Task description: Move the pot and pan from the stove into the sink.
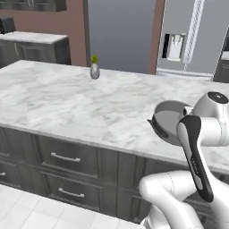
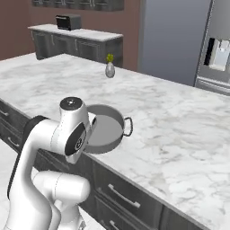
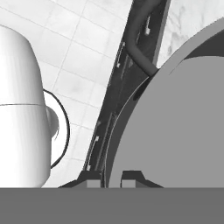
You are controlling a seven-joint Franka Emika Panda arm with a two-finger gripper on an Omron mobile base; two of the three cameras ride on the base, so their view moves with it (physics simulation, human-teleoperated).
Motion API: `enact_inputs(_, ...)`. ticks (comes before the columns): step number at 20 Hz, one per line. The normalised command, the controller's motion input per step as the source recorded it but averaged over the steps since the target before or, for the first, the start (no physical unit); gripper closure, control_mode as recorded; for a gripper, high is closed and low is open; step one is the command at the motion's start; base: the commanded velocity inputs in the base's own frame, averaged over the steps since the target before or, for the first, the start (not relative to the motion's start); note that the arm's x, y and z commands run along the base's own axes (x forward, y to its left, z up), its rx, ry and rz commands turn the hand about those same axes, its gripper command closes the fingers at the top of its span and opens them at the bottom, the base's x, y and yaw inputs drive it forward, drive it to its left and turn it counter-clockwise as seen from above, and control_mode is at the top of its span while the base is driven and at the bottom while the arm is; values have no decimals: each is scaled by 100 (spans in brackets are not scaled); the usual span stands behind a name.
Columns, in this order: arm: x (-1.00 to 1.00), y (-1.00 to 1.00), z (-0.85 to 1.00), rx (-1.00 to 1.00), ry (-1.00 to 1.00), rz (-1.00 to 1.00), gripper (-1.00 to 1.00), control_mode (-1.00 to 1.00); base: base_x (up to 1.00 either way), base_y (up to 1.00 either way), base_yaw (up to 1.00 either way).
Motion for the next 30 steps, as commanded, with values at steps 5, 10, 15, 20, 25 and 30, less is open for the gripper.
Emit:
enact_inputs(5,0,0,0,0,0,0,100,100,-25,-3,-40)
enact_inputs(10,0,0,0,0,0,0,100,100,-26,-11,-38)
enact_inputs(15,0,0,0,0,0,0,100,100,-22,-15,-38)
enact_inputs(20,0,0,0,0,0,0,100,100,-13,-9,-25)
enact_inputs(25,0,0,0,0,0,0,100,100,0,0,0)
enact_inputs(30,0,0,0,0,0,0,100,100,0,-29,-21)
